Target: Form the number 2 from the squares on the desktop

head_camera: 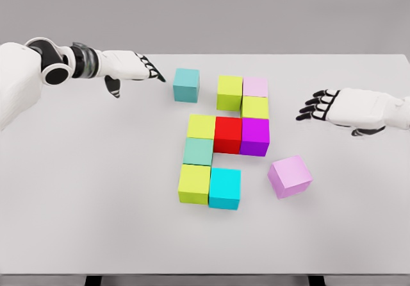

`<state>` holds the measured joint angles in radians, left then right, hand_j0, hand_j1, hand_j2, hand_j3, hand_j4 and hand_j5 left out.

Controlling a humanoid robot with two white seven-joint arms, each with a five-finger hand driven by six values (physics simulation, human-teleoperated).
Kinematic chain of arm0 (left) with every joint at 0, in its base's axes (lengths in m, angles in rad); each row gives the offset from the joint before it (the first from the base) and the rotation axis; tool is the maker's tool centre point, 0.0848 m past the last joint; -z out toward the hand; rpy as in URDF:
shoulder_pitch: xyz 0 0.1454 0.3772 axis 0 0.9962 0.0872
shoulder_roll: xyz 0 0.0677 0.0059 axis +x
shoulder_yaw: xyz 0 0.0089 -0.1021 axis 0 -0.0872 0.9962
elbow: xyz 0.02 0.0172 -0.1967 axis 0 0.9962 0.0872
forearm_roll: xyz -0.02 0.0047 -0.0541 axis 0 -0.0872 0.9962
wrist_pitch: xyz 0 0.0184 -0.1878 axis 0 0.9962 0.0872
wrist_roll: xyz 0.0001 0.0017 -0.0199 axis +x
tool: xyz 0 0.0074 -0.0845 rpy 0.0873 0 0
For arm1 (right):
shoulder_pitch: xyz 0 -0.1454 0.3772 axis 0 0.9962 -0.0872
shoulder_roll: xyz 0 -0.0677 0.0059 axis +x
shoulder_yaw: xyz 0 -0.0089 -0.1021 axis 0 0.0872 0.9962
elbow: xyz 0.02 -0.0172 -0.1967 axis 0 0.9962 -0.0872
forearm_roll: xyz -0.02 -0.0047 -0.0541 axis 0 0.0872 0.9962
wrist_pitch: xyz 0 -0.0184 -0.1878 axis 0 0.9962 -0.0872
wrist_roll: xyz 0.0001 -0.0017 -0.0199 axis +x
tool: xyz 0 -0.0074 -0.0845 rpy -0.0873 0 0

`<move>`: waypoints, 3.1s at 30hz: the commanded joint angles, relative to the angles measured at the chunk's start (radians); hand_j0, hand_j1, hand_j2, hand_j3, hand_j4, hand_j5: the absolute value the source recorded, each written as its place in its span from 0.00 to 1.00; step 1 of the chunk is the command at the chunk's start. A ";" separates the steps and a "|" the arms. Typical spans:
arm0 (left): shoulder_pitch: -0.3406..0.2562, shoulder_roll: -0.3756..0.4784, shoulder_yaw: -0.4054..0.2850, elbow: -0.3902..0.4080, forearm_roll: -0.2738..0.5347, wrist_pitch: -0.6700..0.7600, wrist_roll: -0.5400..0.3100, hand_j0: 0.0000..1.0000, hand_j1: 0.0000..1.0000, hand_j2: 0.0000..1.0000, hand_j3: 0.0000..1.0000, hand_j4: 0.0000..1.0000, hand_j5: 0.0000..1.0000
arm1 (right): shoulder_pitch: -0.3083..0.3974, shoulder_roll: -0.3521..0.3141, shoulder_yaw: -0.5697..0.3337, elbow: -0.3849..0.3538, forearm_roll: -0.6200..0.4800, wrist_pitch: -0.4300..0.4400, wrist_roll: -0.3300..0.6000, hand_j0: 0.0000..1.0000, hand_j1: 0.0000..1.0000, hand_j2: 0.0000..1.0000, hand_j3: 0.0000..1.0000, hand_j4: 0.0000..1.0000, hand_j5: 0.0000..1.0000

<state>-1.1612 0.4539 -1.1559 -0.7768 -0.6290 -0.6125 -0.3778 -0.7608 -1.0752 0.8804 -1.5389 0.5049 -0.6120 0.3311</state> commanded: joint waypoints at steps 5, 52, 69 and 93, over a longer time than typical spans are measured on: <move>-0.006 -0.014 0.005 0.005 0.003 0.002 0.000 1.00 1.00 1.00 1.00 1.00 1.00 | -0.038 0.141 -0.001 0.164 0.063 0.001 0.002 1.00 1.00 1.00 1.00 1.00 1.00; -0.025 -0.093 0.027 0.062 0.000 0.002 -0.010 1.00 1.00 1.00 1.00 1.00 1.00 | 0.097 -0.157 0.078 -0.227 0.052 0.001 0.036 1.00 1.00 1.00 1.00 1.00 1.00; -0.031 -0.136 0.027 0.079 0.000 0.002 -0.010 1.00 1.00 1.00 1.00 1.00 1.00 | -0.028 -0.210 0.146 -0.146 -0.016 0.001 0.017 1.00 1.00 1.00 1.00 1.00 1.00; -0.029 -0.135 0.055 0.083 -0.001 0.002 -0.018 1.00 1.00 1.00 1.00 1.00 1.00 | -0.450 -0.282 0.798 -0.225 0.122 0.001 -0.342 1.00 1.00 1.00 1.00 1.00 1.00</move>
<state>-1.1919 0.3186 -1.1057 -0.6955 -0.6342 -0.6126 -0.3962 -1.2104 -1.3728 1.6775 -1.7632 0.6176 -0.6109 -0.0120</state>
